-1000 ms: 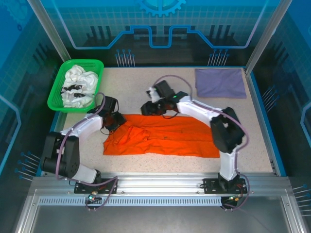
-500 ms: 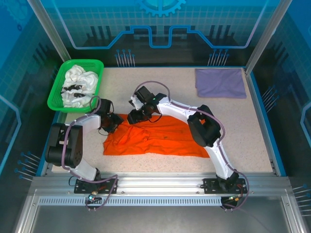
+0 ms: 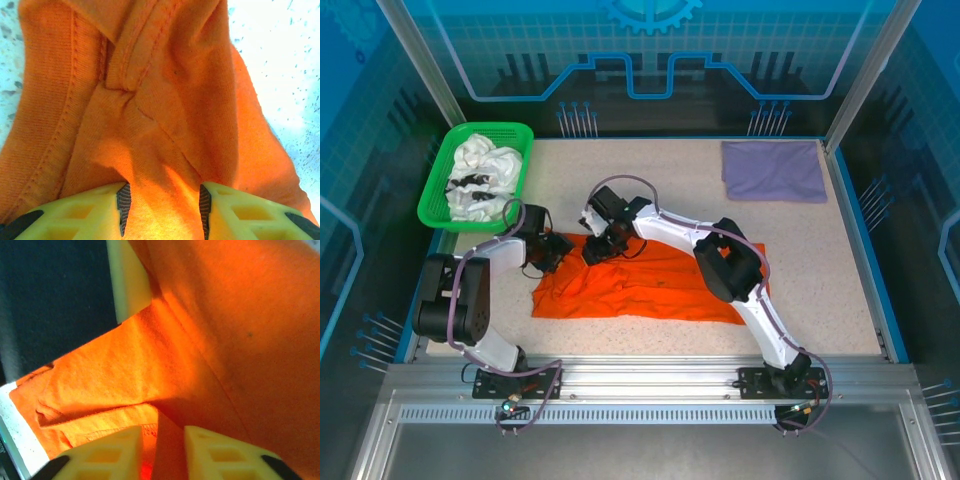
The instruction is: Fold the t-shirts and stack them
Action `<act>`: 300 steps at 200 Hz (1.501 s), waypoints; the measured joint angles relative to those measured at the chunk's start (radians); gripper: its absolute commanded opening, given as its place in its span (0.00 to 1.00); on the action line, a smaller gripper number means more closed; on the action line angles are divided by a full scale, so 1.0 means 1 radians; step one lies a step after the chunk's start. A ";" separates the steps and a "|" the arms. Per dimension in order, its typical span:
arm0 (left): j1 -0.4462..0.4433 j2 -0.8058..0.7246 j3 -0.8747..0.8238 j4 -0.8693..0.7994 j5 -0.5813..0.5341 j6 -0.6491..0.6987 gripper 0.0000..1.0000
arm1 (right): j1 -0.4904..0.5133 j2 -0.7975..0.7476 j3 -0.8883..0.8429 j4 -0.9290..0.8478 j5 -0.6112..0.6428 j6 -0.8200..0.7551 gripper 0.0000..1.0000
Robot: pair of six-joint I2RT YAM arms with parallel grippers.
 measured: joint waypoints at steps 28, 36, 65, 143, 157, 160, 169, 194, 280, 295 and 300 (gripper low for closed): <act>0.002 -0.008 -0.013 0.018 0.001 -0.009 0.46 | 0.002 -0.004 -0.011 0.002 0.004 -0.008 0.07; 0.002 -0.012 -0.019 0.025 0.001 -0.009 0.46 | 0.003 -0.011 -0.028 0.007 0.004 -0.013 0.05; 0.003 -0.023 -0.034 0.039 0.001 -0.013 0.46 | 0.004 -0.065 -0.112 0.018 0.005 -0.031 0.01; 0.005 -0.027 -0.037 0.042 0.001 -0.032 0.47 | 0.019 -0.236 -0.342 0.077 0.001 -0.085 0.07; 0.005 -0.027 -0.037 0.042 0.001 -0.033 0.47 | 0.030 -0.239 -0.368 0.080 0.000 -0.096 0.17; 0.005 -0.027 -0.037 0.042 0.001 -0.033 0.48 | 0.032 -0.239 -0.374 0.082 0.001 -0.091 0.20; 0.005 -0.027 -0.037 0.043 0.001 -0.034 0.49 | 0.040 -0.240 -0.392 0.085 0.001 -0.101 0.25; 0.005 -0.029 -0.037 0.042 0.001 -0.034 0.52 | 0.054 -0.257 -0.465 0.105 0.006 -0.093 0.35; -0.047 -0.153 0.089 -0.155 -0.113 0.051 0.47 | -0.138 -0.721 -0.829 0.279 -0.018 0.056 0.40; -0.100 -0.167 0.143 -0.180 -0.155 0.074 0.40 | -0.259 -0.761 -0.858 0.275 0.006 0.095 0.39; -0.117 -0.167 0.158 -0.184 -0.165 0.083 0.39 | -0.304 -0.766 -0.865 0.272 0.018 0.110 0.39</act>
